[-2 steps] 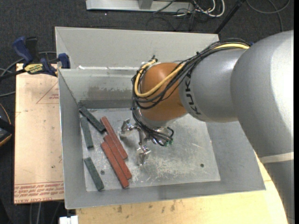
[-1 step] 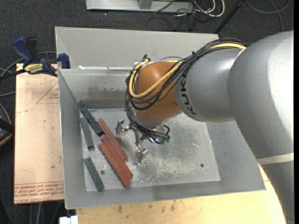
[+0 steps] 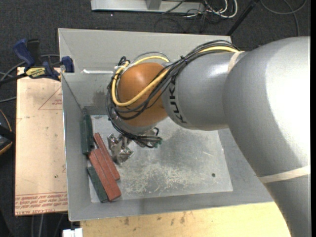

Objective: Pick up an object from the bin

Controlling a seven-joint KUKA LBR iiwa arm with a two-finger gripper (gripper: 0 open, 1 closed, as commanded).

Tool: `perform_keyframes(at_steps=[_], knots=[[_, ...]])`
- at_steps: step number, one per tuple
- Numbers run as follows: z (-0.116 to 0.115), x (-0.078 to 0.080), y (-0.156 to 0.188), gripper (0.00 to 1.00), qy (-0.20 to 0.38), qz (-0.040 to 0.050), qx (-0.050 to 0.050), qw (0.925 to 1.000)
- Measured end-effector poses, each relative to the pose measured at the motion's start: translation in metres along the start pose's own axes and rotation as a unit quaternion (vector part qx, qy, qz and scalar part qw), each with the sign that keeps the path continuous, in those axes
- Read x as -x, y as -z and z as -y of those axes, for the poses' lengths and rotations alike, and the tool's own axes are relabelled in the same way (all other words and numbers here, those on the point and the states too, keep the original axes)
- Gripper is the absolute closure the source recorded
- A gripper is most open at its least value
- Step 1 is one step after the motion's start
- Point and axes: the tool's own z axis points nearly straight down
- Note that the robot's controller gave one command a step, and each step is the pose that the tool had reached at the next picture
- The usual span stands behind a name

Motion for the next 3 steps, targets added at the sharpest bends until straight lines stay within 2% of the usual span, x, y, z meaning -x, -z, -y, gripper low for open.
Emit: perform_keyframes(at_steps=[1,2,3], knots=[[0.000,0.000,0.000,1.00,0.000,0.0000,0.000,1.0000],[-0.055,0.001,0.032,0.00,0.189,-0.0026,0.003,0.9819],[-0.054,0.001,0.031,0.00,0.188,-0.0032,0.003,0.9821]])
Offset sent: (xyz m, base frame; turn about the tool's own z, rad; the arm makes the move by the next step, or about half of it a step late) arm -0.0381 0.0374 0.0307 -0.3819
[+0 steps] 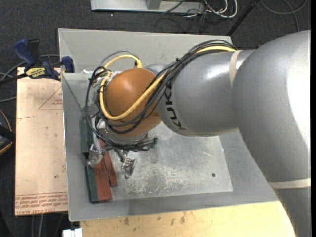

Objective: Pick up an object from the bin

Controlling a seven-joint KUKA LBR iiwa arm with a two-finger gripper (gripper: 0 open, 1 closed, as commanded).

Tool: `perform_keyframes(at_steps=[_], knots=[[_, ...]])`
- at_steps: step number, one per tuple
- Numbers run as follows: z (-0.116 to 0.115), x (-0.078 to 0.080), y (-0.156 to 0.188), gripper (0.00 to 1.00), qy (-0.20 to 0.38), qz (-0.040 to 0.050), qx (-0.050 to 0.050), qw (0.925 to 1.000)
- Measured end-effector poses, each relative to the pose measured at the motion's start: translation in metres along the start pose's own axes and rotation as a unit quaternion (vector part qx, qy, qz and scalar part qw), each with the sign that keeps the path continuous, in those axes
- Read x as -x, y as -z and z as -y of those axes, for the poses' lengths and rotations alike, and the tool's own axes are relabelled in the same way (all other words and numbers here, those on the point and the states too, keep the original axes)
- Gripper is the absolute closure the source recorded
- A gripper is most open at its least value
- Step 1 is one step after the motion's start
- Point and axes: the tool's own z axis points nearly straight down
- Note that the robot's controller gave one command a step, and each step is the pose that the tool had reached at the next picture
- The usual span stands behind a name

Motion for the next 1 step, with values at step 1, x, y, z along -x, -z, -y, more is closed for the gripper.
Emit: perform_keyframes(at_steps=[1], knots=[[0.0511,0.0400,-0.0303,1.00,0.188,-0.0015,0.000,0.9821]])
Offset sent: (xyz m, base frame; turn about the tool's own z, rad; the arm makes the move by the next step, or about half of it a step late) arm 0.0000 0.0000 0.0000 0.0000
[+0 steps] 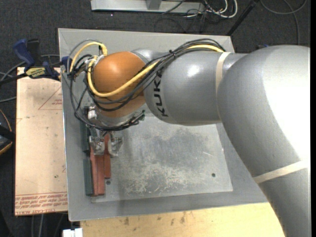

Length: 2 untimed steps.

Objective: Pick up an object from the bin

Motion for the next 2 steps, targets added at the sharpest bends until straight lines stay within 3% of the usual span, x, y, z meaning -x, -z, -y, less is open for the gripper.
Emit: perform_keyframes(at_steps=[1,2], knots=[[0.000,0.000,0.000,1.00,0.000,0.0004,0.000,1.0000],[0.011,-0.003,0.180,1.00,0.035,0.0029,-0.005,0.9994]])
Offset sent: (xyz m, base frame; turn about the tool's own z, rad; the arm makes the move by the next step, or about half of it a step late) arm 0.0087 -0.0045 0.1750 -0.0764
